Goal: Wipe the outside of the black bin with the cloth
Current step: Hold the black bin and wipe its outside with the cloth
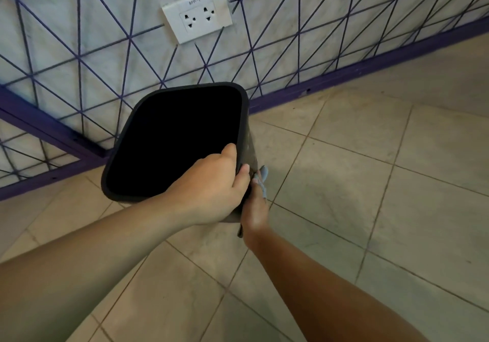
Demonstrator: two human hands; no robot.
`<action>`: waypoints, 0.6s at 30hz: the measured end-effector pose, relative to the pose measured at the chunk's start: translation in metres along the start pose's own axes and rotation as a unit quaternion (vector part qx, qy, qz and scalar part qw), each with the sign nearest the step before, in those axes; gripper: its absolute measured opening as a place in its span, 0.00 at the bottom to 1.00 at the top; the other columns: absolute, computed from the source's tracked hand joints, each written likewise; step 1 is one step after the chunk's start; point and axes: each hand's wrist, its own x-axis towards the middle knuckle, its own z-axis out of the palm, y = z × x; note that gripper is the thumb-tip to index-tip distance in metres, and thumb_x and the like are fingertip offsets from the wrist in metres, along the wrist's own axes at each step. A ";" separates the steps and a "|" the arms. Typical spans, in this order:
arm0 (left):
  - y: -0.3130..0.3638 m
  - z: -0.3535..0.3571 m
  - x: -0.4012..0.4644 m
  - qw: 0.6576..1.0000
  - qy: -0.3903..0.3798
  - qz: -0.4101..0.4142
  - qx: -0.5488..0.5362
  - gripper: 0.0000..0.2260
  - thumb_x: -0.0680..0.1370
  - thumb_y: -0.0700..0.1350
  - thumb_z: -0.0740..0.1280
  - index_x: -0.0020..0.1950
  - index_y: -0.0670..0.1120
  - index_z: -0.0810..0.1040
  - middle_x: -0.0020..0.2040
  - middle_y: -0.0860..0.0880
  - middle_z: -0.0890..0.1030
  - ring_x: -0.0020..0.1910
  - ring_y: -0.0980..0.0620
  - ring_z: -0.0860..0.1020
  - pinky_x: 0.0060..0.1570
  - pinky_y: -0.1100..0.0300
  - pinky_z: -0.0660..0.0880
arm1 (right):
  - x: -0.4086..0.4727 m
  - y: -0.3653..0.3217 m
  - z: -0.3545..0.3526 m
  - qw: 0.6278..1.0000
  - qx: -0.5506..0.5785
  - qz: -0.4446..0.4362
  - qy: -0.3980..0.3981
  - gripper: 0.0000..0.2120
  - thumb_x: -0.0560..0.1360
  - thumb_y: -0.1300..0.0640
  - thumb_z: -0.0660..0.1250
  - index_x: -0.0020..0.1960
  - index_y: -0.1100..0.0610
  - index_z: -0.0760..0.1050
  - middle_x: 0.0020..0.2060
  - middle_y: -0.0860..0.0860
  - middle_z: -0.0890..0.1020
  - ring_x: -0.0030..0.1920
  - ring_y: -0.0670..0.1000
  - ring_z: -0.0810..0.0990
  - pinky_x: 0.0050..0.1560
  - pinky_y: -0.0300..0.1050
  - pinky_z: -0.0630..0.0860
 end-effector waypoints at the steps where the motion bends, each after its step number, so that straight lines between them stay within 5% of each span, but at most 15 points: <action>1: -0.002 -0.001 0.000 1.000 -0.004 0.006 -0.009 0.11 0.83 0.55 0.55 0.48 0.48 0.63 0.33 0.51 0.71 0.29 0.54 0.71 0.28 0.57 0.63 | -0.001 -0.001 0.002 1.000 0.005 0.007 0.006 0.24 0.91 0.49 0.53 0.86 0.52 0.68 0.86 0.56 0.67 0.88 0.56 0.62 0.88 0.59 0.60; 9: -0.004 -0.008 -0.003 0.998 -0.027 0.041 -0.034 0.13 0.82 0.57 0.53 0.49 0.49 0.69 0.38 0.49 0.78 0.38 0.49 0.78 0.41 0.47 0.78 | 0.011 -0.002 0.001 0.999 0.015 -0.002 0.046 0.26 0.91 0.49 0.53 0.87 0.53 0.64 0.85 0.56 0.67 0.85 0.57 0.66 0.87 0.60 0.62; 14: -0.008 -0.005 -0.002 0.997 -0.015 0.065 -0.042 0.12 0.82 0.58 0.53 0.45 0.52 0.65 0.33 0.53 0.75 0.31 0.55 0.75 0.30 0.57 0.69 | -0.011 0.014 -0.001 0.993 -0.029 -0.113 0.016 0.24 0.92 0.53 0.49 0.87 0.48 0.62 0.89 0.48 0.58 0.90 0.49 0.54 0.91 0.54 0.53; 18: -0.012 -0.006 -0.001 0.996 -0.019 0.067 -0.047 0.14 0.81 0.60 0.51 0.47 0.51 0.68 0.35 0.52 0.77 0.34 0.54 0.78 0.36 0.51 0.77 | 0.011 0.007 0.003 0.998 -0.004 -0.031 0.055 0.26 0.91 0.49 0.51 0.87 0.53 0.63 0.87 0.54 0.62 0.88 0.56 0.61 0.89 0.60 0.59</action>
